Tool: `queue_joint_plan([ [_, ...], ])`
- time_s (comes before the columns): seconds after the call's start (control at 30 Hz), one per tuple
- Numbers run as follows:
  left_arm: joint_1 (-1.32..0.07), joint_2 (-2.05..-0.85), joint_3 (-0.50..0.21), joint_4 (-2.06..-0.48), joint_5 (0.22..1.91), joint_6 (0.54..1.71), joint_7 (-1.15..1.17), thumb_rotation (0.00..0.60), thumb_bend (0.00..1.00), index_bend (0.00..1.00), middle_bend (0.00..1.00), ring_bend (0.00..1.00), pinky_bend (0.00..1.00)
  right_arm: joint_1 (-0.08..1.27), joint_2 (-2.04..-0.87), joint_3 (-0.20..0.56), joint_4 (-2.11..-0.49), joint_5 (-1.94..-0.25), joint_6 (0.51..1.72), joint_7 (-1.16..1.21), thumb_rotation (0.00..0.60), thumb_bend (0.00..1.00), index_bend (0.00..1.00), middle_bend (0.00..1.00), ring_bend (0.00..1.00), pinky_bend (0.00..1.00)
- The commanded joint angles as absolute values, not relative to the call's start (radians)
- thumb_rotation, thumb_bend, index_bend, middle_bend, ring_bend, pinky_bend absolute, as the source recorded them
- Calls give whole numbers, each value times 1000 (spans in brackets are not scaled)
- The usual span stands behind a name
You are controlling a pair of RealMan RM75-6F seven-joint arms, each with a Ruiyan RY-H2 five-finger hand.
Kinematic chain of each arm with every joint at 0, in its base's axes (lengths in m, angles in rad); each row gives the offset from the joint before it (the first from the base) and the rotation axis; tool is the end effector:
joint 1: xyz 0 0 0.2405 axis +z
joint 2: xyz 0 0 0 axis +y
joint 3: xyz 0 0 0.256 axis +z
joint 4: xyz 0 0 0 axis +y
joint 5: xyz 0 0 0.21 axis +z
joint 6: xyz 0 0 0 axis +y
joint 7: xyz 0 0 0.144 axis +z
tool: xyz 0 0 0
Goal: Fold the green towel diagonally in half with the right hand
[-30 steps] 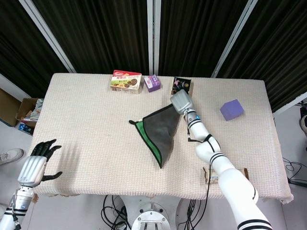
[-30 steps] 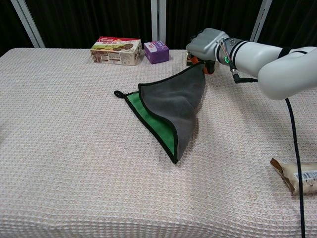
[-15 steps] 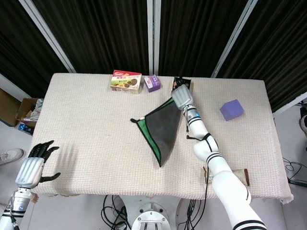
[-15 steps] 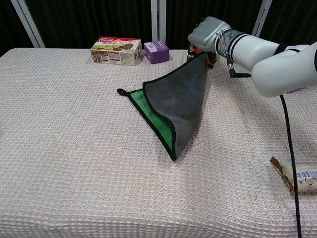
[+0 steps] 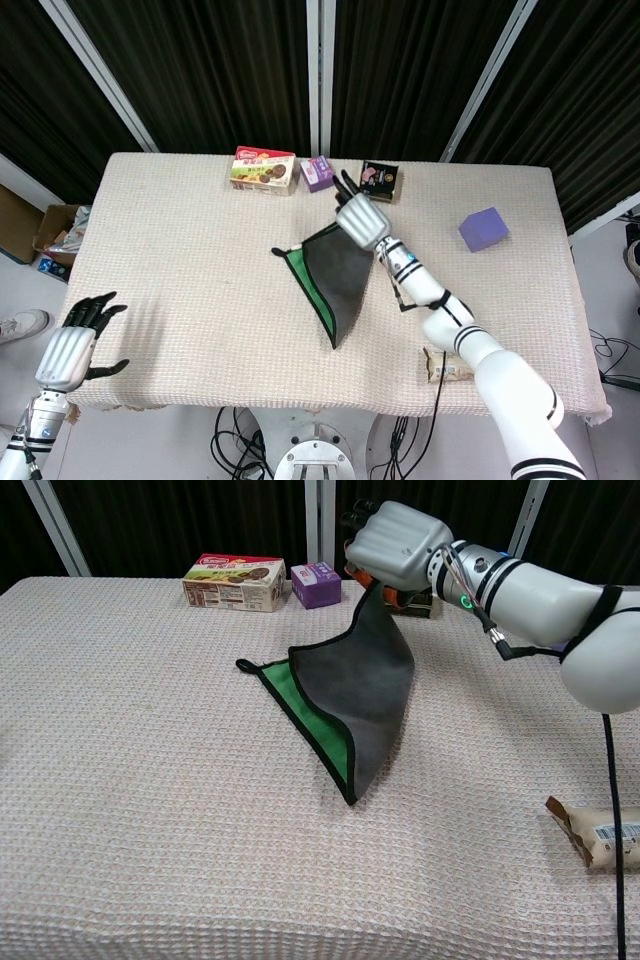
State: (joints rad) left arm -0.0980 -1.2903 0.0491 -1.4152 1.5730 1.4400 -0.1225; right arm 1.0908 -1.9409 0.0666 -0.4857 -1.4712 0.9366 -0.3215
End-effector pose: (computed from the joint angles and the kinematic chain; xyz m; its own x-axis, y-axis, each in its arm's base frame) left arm -0.3297 0.1646 0.0974 0.3190 0.1477 0.9362 0.9473 -0.0810 -0.3100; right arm -0.0953 -0.4508 -0.0601 0.8303 0.3368 0.4440 -0.2351 -0.5106 0.8271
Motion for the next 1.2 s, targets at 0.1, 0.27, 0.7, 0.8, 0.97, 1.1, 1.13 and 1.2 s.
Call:
queue_joint_plan([
  [0.1,-100,-1288,48,-1423,1577,1440,-114,600,55,216,66,84,92,1010,-1792,-13,-809,-1584,1097,-431,600,358,657,269,0,0],
  [0.27,-100,-1283,48,-1434,1581,1443,-106,600,55,215,66,84,92,979,-1729,-41,-983,-1634,1136,-519,600,358,657,269,0,0],
  [0.7,-98,-1281,50,-1445,1584,1446,-95,600,55,216,66,84,92,888,-1656,-104,-1174,-1740,1204,-618,600,359,657,269,0,0],
  [0.8,-101,-1282,51,-1448,1588,1444,-91,600,55,215,66,84,92,878,-1654,-113,-1192,-1765,1203,-626,600,358,657,269,0,0],
  [0.97,-99,-1281,50,-1453,1589,1449,-88,600,55,215,66,84,92,855,-1649,-122,-1234,-1806,1218,-651,600,358,653,269,0,0],
  [1.1,-98,-1279,51,-1456,1590,1449,-86,600,55,215,66,84,92,838,-1643,-128,-1258,-1828,1218,-672,600,358,649,269,0,0],
  [1.13,-99,-1279,51,-1457,1592,1450,-85,600,55,215,66,84,91,836,-1643,-129,-1260,-1832,1213,-675,600,358,648,269,0,0],
  [1.2,-98,-1280,53,-1459,1595,1452,-83,600,55,215,66,84,91,829,-1647,-130,-1263,-1831,1195,-682,600,357,638,267,0,0],
])
